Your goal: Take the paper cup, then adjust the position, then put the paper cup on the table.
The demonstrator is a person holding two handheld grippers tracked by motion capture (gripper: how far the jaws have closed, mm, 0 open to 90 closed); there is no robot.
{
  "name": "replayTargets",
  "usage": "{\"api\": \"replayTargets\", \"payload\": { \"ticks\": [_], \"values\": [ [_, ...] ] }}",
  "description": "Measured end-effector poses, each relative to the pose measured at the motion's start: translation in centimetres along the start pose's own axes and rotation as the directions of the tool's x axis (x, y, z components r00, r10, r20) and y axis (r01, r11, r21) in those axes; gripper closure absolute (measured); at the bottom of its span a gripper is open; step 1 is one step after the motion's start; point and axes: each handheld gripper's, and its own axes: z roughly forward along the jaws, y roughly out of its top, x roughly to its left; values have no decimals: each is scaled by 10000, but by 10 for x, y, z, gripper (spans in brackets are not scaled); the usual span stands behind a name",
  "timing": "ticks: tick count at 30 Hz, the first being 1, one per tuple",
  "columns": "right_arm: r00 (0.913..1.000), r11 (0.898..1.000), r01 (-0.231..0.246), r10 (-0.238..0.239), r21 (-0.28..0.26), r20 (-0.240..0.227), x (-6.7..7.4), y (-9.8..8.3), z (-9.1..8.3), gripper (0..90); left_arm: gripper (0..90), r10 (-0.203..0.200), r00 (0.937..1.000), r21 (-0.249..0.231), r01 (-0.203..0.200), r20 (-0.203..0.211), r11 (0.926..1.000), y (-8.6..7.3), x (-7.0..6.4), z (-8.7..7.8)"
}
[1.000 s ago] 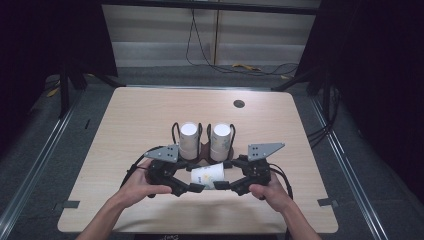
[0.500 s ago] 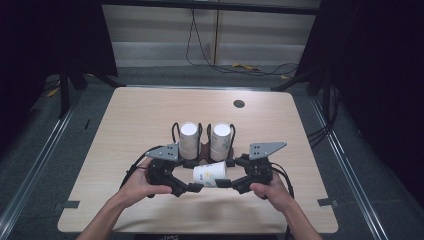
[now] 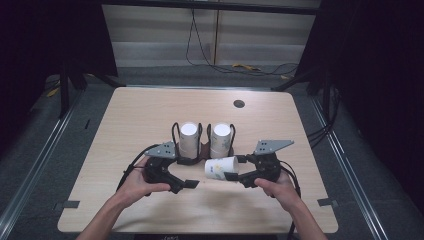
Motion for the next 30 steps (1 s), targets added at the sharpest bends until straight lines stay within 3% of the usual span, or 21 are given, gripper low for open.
{"api": "replayTargets", "payload": {
  "ticks": [2,3,5,8,10,14,15,17,18,20,21,22,30],
  "values": [
    [9999,9999,-77,76,82,151,-2,-1,-2,301,162,7,9999,-16,-7,-120,10000,0,1,-1],
    [9979,9993,-242,224,283,614,-7,-3,-6,302,167,-26,9996,-80,24,-272,10000,-1,1,-2],
    [9965,9989,-280,249,375,800,-8,-3,-8,302,167,-56,9991,-162,50,-426,9999,-1,3,-3],
    [9872,9955,-453,319,833,1566,-14,-4,-17,304,167,-103,9983,-150,95,-569,9998,-1,4,-4],
    [9850,9946,-457,293,934,1701,-16,-5,-19,304,167,-137,9982,-125,130,-577,9998,-2,5,-3],
    [9706,9903,-756,462,1168,2362,-24,-4,-28,308,167,-143,9981,-9,143,-596,9999,-4,6,-1],
    [9620,9882,-901,542,1236,2675,-28,-4,-32,309,167,-150,9980,29,152,-622,9999,-5,6,-1],
    [9587,9865,-987,592,1303,2781,-30,-3,-33,309,167,-182,9978,1,183,-634,9998,-5,6,-1],
    [9501,9823,-1157,661,1475,3050,-34,-3,-35,310,167,-175,9977,4,176,-652,9998,-5,6,-2],
    [9483,9806,-1197,666,1554,3102,-36,-2,-36,310,167,-175,9975,-9,174,-680,9998,-5,7,-2],
    [9375,9744,-1342,659,1804,3418,-40,-1,-37,309,168,-150,9973,-7,150,-721,9999,-5,7,-3],
    [9375,9744,-1342,659,1804,3418,-40,-1,-37,309,168,-150,9973,-7,150,-721,9999,-5,7,-3],
    [9129,9617,-1687,698,2159,4022,-53,7,-42,310,169,-180,9971,-8,180,-743,9998,-7,8,-4]
  ]
}}
